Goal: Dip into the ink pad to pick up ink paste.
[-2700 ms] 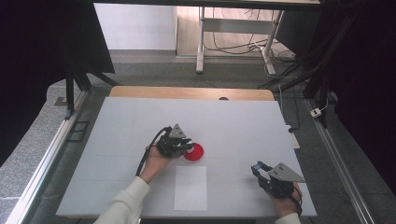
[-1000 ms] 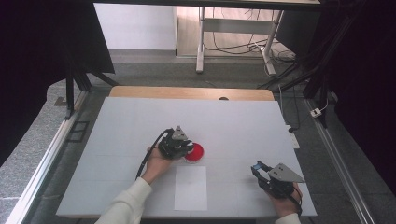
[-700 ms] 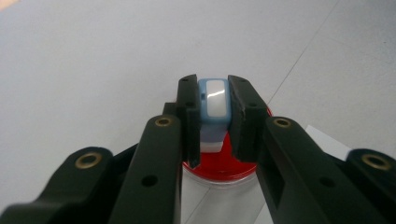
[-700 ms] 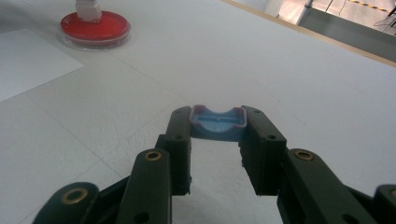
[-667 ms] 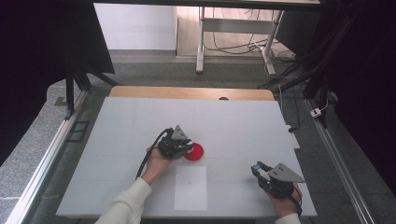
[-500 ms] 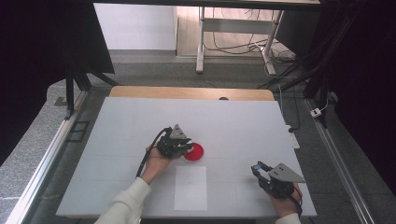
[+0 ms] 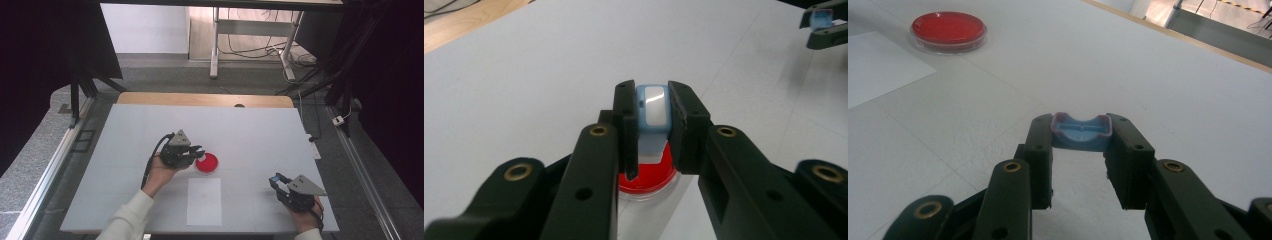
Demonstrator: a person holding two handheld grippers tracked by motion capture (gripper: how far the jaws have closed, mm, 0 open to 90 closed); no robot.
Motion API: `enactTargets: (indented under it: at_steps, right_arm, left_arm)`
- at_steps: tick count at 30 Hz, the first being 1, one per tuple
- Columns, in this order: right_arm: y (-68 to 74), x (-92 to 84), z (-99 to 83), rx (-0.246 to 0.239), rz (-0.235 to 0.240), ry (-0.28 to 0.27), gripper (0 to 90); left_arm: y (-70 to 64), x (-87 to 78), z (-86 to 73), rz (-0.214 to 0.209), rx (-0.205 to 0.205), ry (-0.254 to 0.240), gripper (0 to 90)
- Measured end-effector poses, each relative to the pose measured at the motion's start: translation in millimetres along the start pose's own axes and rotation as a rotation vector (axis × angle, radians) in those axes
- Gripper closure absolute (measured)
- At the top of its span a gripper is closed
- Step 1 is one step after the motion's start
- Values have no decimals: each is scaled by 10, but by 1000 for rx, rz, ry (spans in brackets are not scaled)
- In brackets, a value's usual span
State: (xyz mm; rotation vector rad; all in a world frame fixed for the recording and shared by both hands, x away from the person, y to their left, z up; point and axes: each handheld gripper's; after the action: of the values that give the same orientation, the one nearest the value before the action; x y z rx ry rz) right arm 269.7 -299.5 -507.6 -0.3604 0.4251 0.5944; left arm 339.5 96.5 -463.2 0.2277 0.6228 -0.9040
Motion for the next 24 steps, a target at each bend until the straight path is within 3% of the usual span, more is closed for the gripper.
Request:
enactTargets:
  at_steps: [15, 24]
  right_arm:
    - [7, 4, -1, 1, 2, -5, 646]
    - [5, 6, -3, 2, 1, -5, 645]
  left_arm:
    - [-97, -217, 21, -63, 26, -26, 752]
    - [-133, -287, 16, -122, 37, -23, 752]
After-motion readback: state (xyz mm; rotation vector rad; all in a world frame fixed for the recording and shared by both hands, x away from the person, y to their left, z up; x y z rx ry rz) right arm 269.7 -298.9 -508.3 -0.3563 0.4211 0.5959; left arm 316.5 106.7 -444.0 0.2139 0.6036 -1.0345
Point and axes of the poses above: each handheld gripper's, and its own axes: x roughly forward along the jaws, z roughly out of its top, y roughly to its left, and after that the axes turned 2 degrees about y, right-handed
